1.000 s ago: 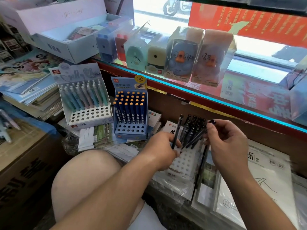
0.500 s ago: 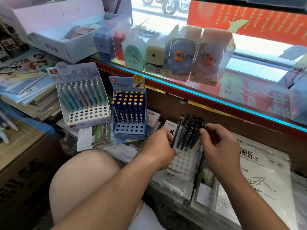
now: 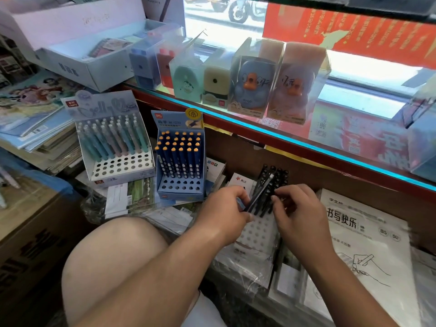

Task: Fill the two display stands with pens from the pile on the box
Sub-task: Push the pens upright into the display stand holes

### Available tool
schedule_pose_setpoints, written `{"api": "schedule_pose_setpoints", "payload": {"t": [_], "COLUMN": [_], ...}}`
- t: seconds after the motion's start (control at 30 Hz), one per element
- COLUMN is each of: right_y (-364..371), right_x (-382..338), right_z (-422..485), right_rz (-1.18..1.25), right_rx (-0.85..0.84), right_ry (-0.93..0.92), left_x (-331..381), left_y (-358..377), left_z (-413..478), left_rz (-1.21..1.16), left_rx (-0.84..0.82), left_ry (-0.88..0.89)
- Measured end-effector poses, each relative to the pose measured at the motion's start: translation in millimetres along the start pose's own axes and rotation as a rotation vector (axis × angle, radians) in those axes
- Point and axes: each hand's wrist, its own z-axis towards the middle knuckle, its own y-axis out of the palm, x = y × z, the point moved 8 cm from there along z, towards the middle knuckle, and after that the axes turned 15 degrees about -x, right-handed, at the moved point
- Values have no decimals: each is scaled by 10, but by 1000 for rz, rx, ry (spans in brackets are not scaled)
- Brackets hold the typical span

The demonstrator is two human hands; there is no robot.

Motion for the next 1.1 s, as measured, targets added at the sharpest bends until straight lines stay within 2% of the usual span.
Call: {"api": "schedule_pose_setpoints", "payload": {"t": [0.17,0.27,0.37,0.47,0.6,0.7,1.1], "right_y": [-137,-212,-393,-506,-364,-233,-194], "right_x": [-2,-83,-80,-37,36,77,155], "right_z": [9,44,29,-9,-11,-27,-33], "right_rz": [500,565,602,498,231,128,121], "right_rx": [-2,-23,110,177,82,44,116], "right_ry": [72,32,5,-5,11,18,28], "left_x": [91,138,99,-23,-85,-99,-136], "left_y": [68,73,28,65,203,258,324], "left_z": [-11,-27,-42,-30,-23,-22,47], "left_rz": [4,19,128,326,471,509,470], "left_rx": [-53,-45,-11,-73,-190,-227,-249], "left_ry": [51,72,21,-98,-141,-150,-128]}}
